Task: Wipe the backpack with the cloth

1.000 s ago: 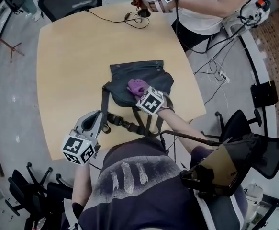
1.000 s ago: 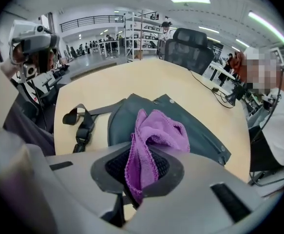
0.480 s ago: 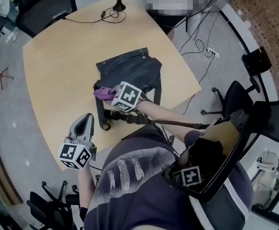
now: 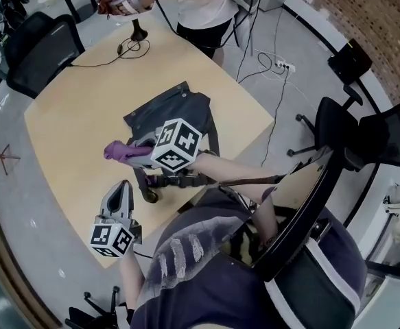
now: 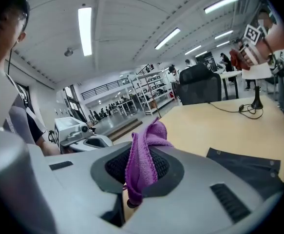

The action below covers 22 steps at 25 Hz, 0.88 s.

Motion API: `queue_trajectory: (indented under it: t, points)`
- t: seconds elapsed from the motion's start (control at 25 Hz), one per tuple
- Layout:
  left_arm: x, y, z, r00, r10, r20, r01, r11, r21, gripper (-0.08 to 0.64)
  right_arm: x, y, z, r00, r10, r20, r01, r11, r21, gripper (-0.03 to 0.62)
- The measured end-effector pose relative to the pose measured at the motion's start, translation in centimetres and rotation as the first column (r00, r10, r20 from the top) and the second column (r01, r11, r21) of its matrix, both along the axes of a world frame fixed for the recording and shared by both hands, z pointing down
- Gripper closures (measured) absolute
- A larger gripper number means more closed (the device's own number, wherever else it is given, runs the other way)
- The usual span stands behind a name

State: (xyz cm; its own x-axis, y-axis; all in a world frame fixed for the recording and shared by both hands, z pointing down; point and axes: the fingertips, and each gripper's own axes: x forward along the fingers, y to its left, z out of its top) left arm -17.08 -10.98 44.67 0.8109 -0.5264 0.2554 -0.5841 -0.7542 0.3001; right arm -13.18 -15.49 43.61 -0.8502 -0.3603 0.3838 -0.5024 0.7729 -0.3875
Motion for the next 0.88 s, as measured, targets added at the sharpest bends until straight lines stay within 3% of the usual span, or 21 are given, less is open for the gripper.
queue_trajectory:
  t: [0.2,0.48,0.72,0.88]
  points:
    - [1.1,1.2,-0.6,1.000,-0.008,0.021,0.008,1.000,0.020,0.554,2.6,1.9,-3.3,0.998,0.043,0.051,-0.048,0.994,0.100,0.560]
    - [6.3,5.1,-1.1,0.999,-0.002,0.049,0.000,0.999,0.042,0.554,8.1,7.6,-5.7,0.990,0.036,0.140,-0.056,0.988,0.142,0.560]
    - [12.3,11.5,-1.5,0.998,-0.027,0.061,0.023,0.998,0.054,0.554,13.8,14.4,-5.4,0.992,-0.012,0.124,-0.010,0.985,0.174,0.561]
    - [14.5,16.7,-1.2,0.993,-0.083,0.078,0.080,0.996,0.041,0.554,16.4,18.8,-4.4,0.986,-0.044,0.162,0.020,0.989,0.147,0.560]
